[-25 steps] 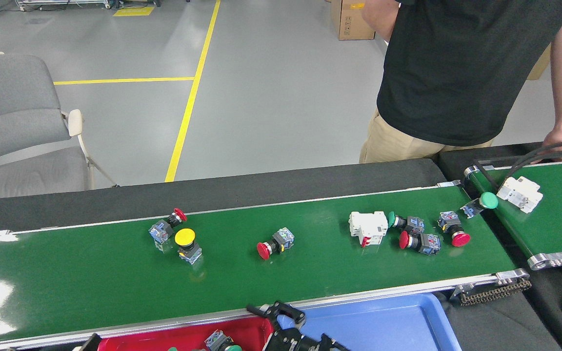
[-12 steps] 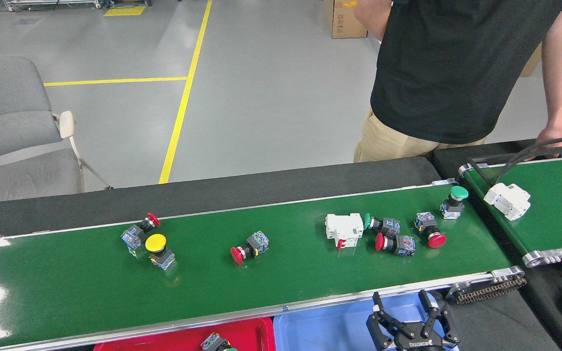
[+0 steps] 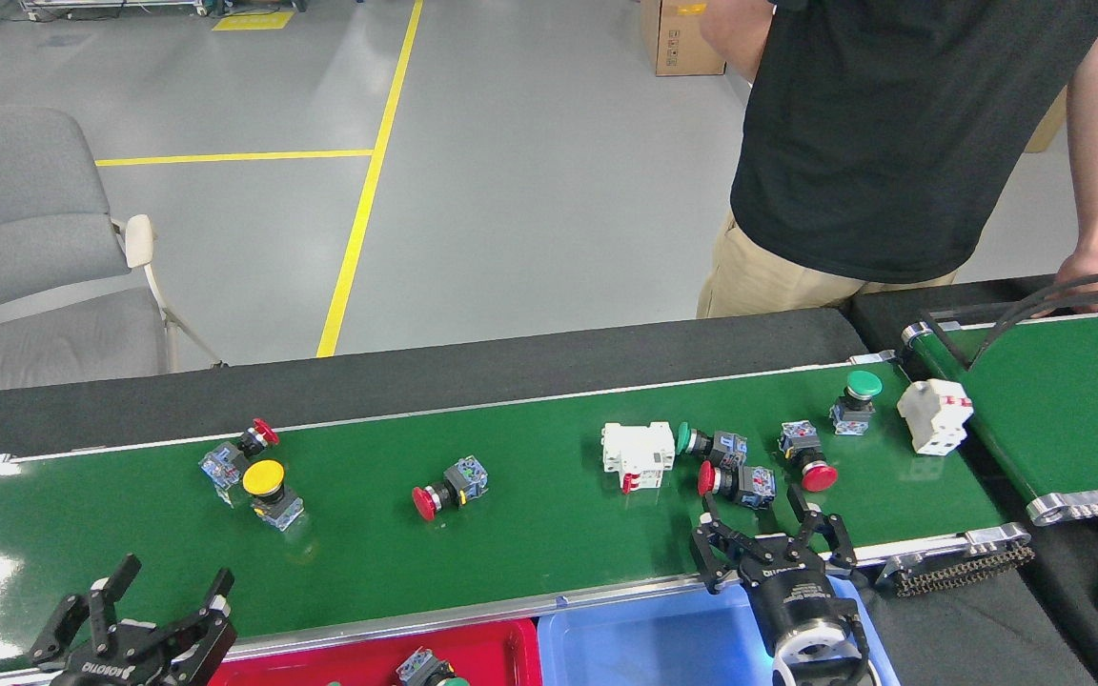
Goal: Pick switch part from conveyor to tray
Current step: 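Grasp the yellow button with the left gripper and a button with the right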
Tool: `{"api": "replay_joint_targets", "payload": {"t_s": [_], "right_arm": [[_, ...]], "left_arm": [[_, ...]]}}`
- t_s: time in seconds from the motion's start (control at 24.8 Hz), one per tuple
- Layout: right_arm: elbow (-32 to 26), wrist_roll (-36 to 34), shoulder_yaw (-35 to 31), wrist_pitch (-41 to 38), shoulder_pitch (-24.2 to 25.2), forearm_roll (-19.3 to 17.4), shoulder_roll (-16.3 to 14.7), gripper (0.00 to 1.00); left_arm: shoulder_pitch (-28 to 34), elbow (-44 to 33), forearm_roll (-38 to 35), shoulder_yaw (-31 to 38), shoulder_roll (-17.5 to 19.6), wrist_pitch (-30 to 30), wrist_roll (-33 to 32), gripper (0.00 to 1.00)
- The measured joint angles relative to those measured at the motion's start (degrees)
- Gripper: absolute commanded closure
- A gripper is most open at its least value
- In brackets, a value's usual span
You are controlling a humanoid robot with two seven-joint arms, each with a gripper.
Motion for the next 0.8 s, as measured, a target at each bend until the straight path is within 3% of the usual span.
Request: {"api": "replay_joint_targets", "payload": {"t_s": [0.24,0.32,0.48,0.56,0.6,0.64,0.72,0.8], "right_arm": [[5.3,0.7,2.4,0.2,-4.2,-0.1,1.9,0.02],[7.7,0.7,3.1,0.4,-6.2,0.0,3.3,0.18],[10.4,0.7,5.2,0.5,-8.4,0.1,3.9,0.66],[10.6,0.7,5.9,0.6,-8.7,0.1,3.9,0.8],[10.6,0.7,6.0,0.6,-8.7,0.1,3.9,0.85],[10.6,0.9,6.1,0.6,-8.8,0.1,3.9,0.87],[10.7,1.2,6.1,0.5,-9.0,0.0,3.9,0.89],[10.6,1.3,6.1,0.3,-9.0,0.0,3.9,0.89]], "left_arm": [[-4.5,6.3,0.0,-1.4,1.4,0.3,-0.4,0.0],[-6.7,8.5,0.0,-2.1,1.4,0.4,-0.4,0.0],[-10.9,14.3,-3.2,-2.3,1.6,1.7,-0.4,0.0],[-12.8,16.5,-4.4,-2.3,1.8,2.0,-0.5,0.03],[-13.3,17.3,-4.6,-2.3,1.8,2.1,-0.6,0.09],[-13.5,18.2,-4.7,-2.3,2.0,2.2,-0.6,0.22],[-13.6,19.1,-4.7,-2.3,2.0,2.4,-0.3,0.69],[-13.6,19.5,-4.6,-1.6,2.0,2.5,-0.1,0.82]]}}
